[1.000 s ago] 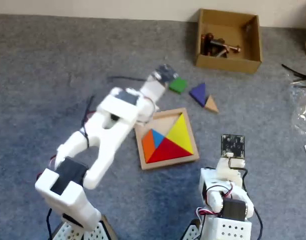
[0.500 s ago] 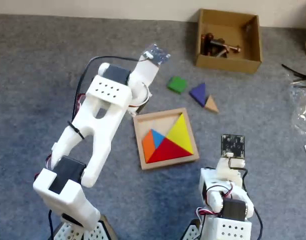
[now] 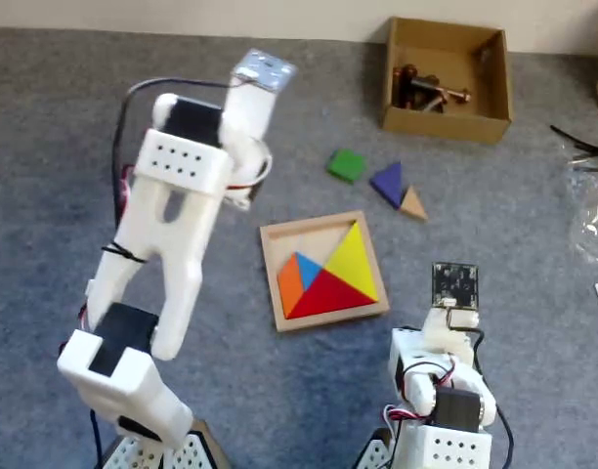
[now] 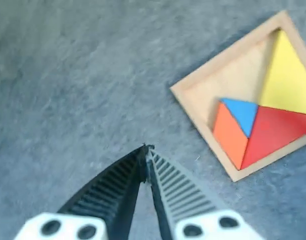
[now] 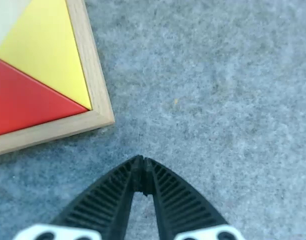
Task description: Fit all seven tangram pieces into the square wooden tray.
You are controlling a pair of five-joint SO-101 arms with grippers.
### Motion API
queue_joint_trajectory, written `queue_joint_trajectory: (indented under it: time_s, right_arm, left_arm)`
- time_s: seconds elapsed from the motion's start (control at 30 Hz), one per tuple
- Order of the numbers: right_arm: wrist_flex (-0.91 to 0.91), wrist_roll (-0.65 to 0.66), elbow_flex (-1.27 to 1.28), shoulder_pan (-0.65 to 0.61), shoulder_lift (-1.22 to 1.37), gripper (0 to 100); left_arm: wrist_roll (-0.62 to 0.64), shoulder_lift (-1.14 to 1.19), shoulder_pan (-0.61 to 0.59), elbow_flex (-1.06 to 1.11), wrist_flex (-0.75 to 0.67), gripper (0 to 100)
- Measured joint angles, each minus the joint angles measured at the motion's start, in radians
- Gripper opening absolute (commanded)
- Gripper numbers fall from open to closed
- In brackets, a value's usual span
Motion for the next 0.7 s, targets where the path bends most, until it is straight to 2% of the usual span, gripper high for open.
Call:
queue_joint_trajectory:
  time_s: [0.2, 0.33, 0.7]
  right_arm:
    - [0.000, 0.000, 0.000, 0.000, 0.000, 0.5]
    - [0.000, 0.000, 0.000, 0.000, 0.000, 0.5]
    - [0.000, 0.000, 0.000, 0.000, 0.000, 0.5]
  left_arm:
    - [0.008, -0.005, -0.107, -0.002, 0.015, 1]
    - [0.008, -0.106, -0.149, 0.009, 0.017, 1]
    - [0.008, -0.505, -0.198, 0.373, 0.021, 1]
